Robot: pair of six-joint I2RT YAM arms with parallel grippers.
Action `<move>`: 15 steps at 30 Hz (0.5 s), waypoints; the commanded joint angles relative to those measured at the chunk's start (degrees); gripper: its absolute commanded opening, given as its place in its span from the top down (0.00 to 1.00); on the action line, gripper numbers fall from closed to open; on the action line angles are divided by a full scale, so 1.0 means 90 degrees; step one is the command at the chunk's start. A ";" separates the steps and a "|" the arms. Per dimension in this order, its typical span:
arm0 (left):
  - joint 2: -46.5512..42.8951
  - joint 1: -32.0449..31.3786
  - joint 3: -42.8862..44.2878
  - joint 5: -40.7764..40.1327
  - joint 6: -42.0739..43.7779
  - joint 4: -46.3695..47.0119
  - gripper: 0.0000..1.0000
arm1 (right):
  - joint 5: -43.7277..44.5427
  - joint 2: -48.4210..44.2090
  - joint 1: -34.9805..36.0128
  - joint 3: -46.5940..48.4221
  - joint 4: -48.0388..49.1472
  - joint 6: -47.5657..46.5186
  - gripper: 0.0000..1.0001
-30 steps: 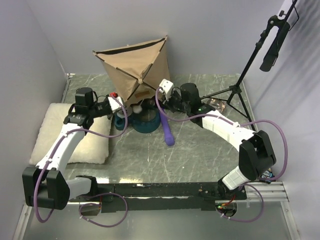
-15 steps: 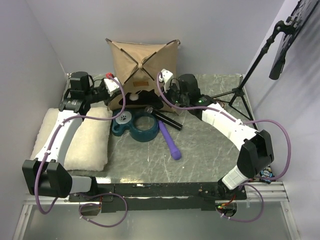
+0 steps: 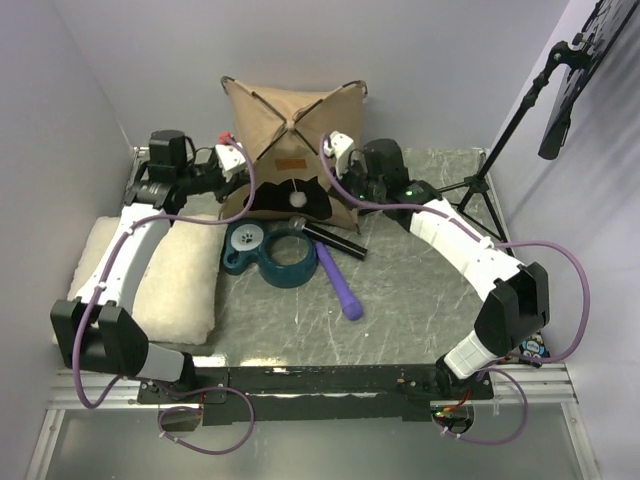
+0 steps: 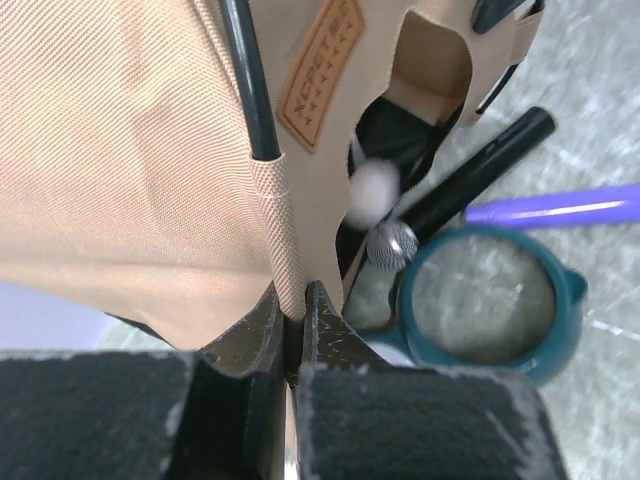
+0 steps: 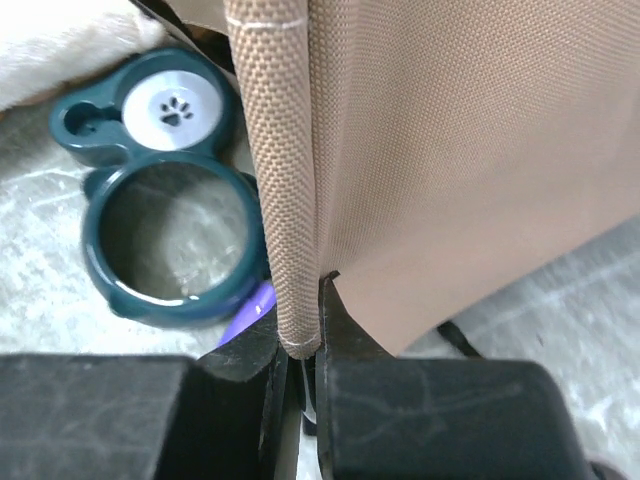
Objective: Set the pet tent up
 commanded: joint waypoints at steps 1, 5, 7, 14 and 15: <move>0.0112 -0.0464 0.0512 0.0722 -0.0429 -0.0520 0.99 | -0.0170 -0.0227 -0.0134 0.0548 -0.0981 0.0376 1.00; 0.0033 -0.0581 0.0619 0.0800 -0.0419 -0.1075 0.99 | -0.0239 -0.0413 -0.0134 0.0403 -0.1402 0.0415 1.00; 0.0004 -0.0640 0.0610 0.0907 -0.0468 -0.1329 0.99 | -0.0142 -0.0500 -0.0154 0.0305 -0.1500 0.0367 1.00; -0.0036 -0.1098 0.0278 0.0704 -0.1510 -0.0367 0.99 | 0.0141 -0.0413 -0.0622 0.0694 -0.1628 0.0074 1.00; 0.0042 -0.1186 0.0316 0.0596 -0.1832 -0.0122 0.99 | 0.0209 -0.0355 -0.0710 0.0792 -0.1627 0.0006 1.00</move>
